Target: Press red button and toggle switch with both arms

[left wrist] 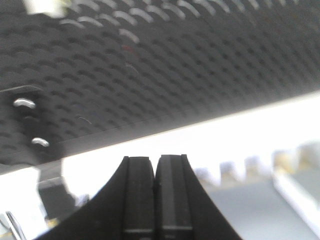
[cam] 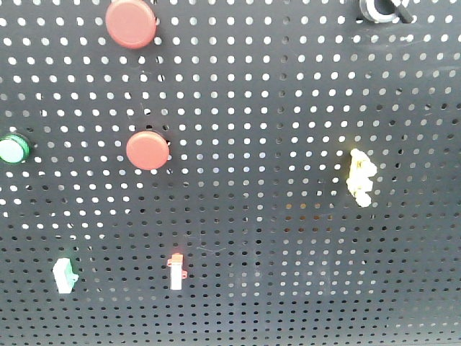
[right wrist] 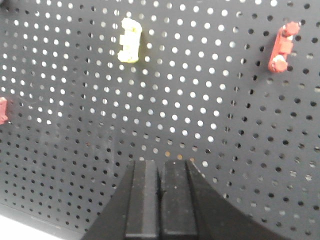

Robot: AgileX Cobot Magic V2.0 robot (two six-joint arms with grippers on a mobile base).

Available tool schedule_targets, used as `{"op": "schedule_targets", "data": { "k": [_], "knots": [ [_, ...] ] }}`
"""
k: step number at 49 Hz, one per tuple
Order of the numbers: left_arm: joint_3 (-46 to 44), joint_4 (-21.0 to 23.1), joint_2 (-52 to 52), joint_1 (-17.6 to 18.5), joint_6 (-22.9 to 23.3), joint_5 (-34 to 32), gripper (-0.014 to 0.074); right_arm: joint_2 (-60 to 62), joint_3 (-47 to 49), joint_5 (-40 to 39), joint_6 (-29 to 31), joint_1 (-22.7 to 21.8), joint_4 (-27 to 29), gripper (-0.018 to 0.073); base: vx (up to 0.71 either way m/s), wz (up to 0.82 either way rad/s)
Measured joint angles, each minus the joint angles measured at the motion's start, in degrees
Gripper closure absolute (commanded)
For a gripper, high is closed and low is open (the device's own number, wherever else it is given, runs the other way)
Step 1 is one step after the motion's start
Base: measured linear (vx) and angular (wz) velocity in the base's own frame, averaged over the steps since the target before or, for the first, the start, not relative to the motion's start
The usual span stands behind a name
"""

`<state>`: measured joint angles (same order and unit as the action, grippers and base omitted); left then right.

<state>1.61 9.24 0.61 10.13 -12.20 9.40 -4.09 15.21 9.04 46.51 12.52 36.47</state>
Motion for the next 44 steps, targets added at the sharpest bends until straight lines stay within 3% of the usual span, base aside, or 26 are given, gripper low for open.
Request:
{"op": "schedule_targets", "data": {
  "k": [7,44],
  "knots": [
    [0.0,-3.9,0.0,0.0,3.4,-1.3,0.0594,0.0,0.0,0.0,0.0,0.0,0.0,0.0562,0.00,0.00],
    [0.0,-4.0,0.0,0.0,4.1,-1.4,0.0594,0.0,0.0,0.0,0.0,0.0,0.0,0.0562,0.00,0.00]
  ]
}}
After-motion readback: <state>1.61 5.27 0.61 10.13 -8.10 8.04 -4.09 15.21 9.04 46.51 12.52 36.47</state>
